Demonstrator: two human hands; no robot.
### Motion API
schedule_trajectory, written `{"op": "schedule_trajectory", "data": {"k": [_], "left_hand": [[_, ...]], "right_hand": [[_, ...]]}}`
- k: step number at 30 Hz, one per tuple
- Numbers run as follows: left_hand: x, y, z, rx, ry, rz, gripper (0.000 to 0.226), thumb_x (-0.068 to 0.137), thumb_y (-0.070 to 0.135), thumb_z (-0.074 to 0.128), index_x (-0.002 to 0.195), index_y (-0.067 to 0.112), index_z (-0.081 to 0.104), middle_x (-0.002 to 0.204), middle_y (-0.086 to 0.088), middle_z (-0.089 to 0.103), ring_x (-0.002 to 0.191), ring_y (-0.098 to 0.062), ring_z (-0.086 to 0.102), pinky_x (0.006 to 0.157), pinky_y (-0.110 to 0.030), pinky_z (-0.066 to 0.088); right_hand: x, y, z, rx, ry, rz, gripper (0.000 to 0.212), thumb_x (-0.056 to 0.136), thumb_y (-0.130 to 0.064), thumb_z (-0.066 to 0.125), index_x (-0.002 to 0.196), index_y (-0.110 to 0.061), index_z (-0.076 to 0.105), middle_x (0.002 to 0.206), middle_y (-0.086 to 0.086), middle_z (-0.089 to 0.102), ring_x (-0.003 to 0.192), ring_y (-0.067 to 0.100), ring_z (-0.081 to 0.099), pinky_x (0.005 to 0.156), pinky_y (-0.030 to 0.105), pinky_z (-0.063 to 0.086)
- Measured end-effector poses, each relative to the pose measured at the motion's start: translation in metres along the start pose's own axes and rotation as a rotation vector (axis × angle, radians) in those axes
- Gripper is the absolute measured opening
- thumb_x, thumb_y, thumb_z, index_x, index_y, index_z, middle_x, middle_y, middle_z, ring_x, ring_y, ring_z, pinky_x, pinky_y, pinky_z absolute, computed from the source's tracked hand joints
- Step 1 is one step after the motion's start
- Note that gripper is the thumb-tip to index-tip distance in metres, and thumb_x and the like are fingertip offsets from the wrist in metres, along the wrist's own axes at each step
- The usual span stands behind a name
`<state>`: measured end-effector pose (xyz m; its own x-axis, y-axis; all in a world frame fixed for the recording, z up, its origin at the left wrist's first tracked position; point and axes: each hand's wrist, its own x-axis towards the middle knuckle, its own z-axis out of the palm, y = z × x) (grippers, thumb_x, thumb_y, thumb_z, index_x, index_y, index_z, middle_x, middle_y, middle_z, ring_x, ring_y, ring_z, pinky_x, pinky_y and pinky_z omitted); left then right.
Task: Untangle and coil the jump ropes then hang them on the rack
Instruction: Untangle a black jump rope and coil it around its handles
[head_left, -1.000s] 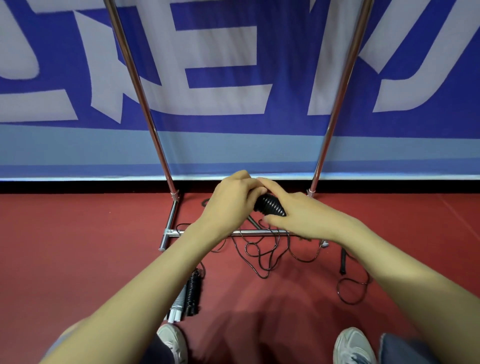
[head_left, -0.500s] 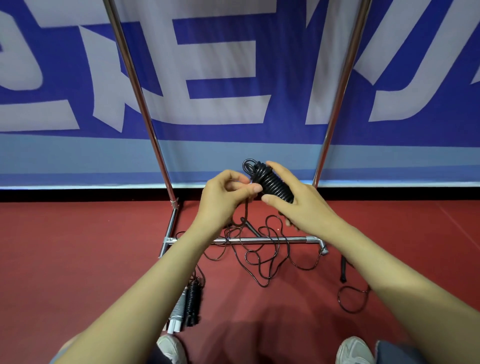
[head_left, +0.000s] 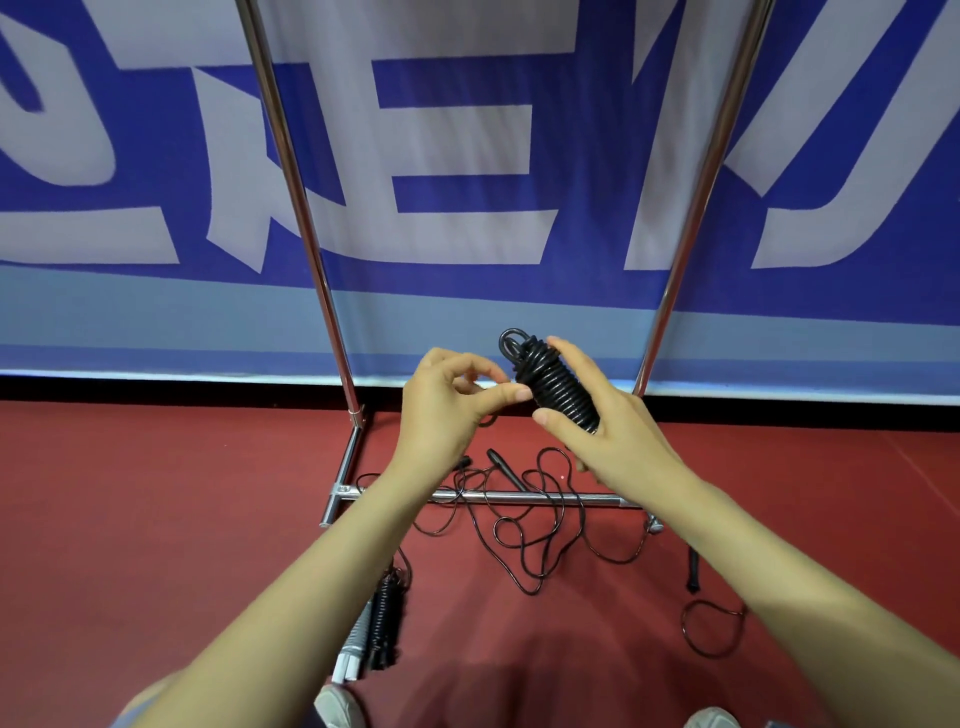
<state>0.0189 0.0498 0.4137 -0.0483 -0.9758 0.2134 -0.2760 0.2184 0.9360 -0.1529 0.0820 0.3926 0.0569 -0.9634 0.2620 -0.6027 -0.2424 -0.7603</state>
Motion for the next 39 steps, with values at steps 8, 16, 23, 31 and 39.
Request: {"op": "schedule_trajectory", "data": {"k": [8,16,23,31,39], "left_hand": [[-0.005,-0.002,0.005,-0.004,-0.032,-0.023,0.011,0.08,0.019,0.076,0.08,0.009,0.072,0.068,-0.005,0.073,0.066,-0.014,0.07,0.07,-0.026,0.058],[-0.025,0.001,0.018,-0.384,-0.068,-0.221,0.038,0.084,0.03,0.073,0.107,0.009,0.05,0.088,0.0,0.074,0.089,-0.014,0.071,0.086,-0.038,0.055],[-0.018,0.004,0.021,-0.512,-0.009,-0.309,0.037,0.083,0.019,0.074,0.104,0.007,0.045,0.084,-0.007,0.071,0.081,-0.021,0.071,0.07,-0.034,0.054],[-0.004,-0.005,0.015,-0.664,-0.103,-0.462,0.03,0.083,0.002,0.069,0.106,0.005,0.051,0.099,-0.021,0.067,0.082,-0.03,0.067,0.077,-0.037,0.054],[-0.001,-0.006,0.0,-0.67,-0.59,-0.288,0.052,0.064,0.006,0.072,0.115,0.004,0.059,0.101,-0.013,0.071,0.086,-0.027,0.07,0.085,-0.03,0.055]], "right_hand": [[-0.002,-0.003,0.006,-0.145,0.029,-0.05,0.07,0.093,-0.04,0.057,0.149,-0.046,0.015,0.131,-0.011,0.055,0.099,0.01,0.057,0.08,0.023,0.041],[-0.005,-0.013,0.028,-0.404,0.081,-0.108,0.086,0.089,-0.038,0.062,0.154,-0.029,0.006,0.144,-0.002,0.049,0.102,0.033,0.064,0.074,0.04,0.046],[-0.001,-0.009,0.042,-0.209,-0.027,-0.017,0.092,0.079,-0.037,0.068,0.148,-0.031,0.007,0.136,-0.001,0.052,0.098,0.026,0.063,0.075,0.04,0.049],[0.01,-0.001,0.009,0.19,-0.187,0.177,0.06,0.085,-0.041,0.068,0.136,-0.029,0.041,0.105,-0.012,0.059,0.089,0.0,0.063,0.078,0.022,0.055],[0.009,0.008,-0.025,0.115,-0.249,0.031,0.032,0.094,-0.015,0.06,0.118,-0.036,0.06,0.117,-0.013,0.065,0.111,0.005,0.058,0.099,0.029,0.044]]}}
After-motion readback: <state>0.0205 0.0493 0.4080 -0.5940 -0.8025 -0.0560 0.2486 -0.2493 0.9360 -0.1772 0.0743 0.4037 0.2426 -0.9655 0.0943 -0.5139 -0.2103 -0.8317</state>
